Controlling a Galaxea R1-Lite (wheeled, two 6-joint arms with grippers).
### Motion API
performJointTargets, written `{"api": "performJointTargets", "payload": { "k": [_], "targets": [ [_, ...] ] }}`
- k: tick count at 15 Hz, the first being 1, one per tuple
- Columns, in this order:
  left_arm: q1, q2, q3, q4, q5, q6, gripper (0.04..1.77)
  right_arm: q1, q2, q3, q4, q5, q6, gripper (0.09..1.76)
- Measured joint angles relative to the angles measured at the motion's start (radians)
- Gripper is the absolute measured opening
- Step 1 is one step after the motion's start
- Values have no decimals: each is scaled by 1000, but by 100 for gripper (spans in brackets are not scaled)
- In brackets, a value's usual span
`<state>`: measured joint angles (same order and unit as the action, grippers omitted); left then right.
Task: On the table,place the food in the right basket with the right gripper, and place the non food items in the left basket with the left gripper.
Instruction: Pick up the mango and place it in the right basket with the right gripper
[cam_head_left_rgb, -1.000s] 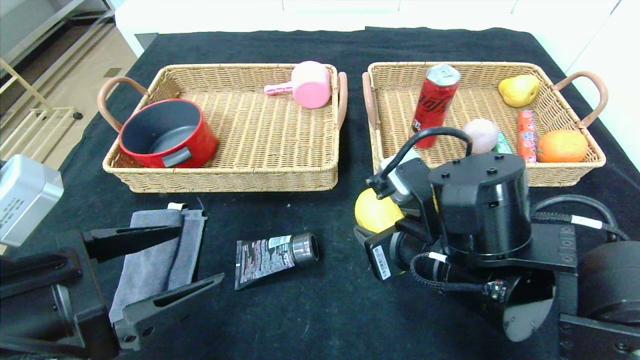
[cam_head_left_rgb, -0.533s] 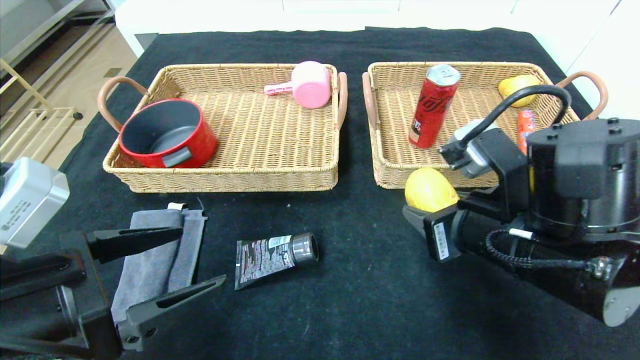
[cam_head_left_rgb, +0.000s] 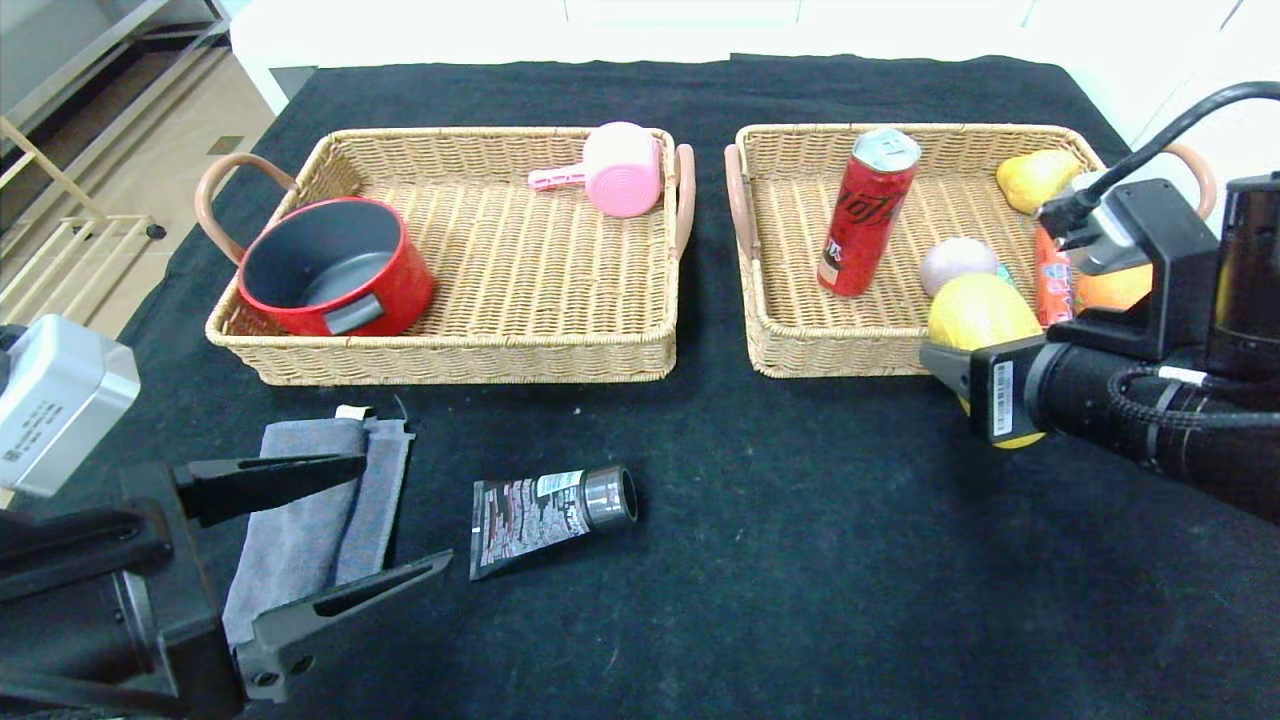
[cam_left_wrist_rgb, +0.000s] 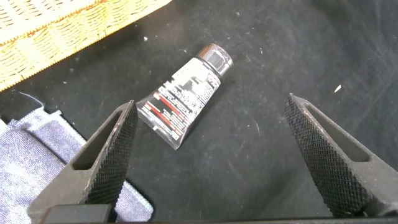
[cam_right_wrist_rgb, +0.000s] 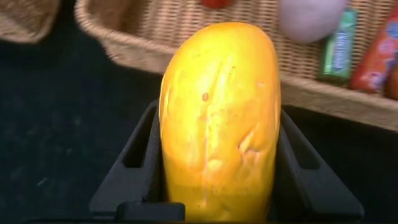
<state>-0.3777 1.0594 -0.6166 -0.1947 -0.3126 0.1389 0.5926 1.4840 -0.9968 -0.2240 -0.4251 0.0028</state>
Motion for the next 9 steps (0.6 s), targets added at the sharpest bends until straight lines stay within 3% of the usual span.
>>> {"api": "performJointTargets", "payload": {
  "k": [9],
  "targets": [
    [-1,0,1,1,0,0,172,-274,81,-175,2,33,-1,100]
  ]
}}
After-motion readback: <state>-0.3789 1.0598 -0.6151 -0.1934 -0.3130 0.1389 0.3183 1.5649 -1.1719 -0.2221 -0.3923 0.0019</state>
